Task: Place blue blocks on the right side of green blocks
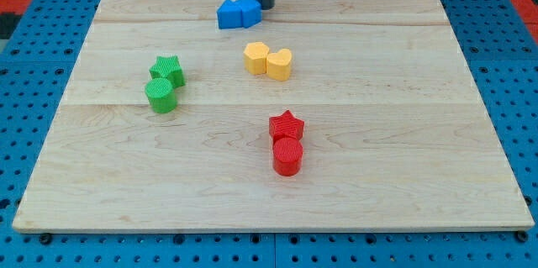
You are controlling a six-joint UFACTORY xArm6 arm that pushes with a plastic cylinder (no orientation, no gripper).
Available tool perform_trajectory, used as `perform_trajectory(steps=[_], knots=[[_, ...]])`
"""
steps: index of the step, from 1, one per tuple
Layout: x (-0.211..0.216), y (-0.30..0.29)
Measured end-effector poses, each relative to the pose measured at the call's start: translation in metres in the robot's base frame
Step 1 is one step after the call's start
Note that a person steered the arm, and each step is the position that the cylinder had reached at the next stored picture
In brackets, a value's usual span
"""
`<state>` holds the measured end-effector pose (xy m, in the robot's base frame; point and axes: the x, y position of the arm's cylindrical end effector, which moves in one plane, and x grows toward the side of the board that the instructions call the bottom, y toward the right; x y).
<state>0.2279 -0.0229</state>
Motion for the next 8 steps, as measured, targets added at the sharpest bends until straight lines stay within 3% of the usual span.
perform_trajectory(steps=[2,8], knots=[[-0.008,-0.061],[0.074,-0.059]])
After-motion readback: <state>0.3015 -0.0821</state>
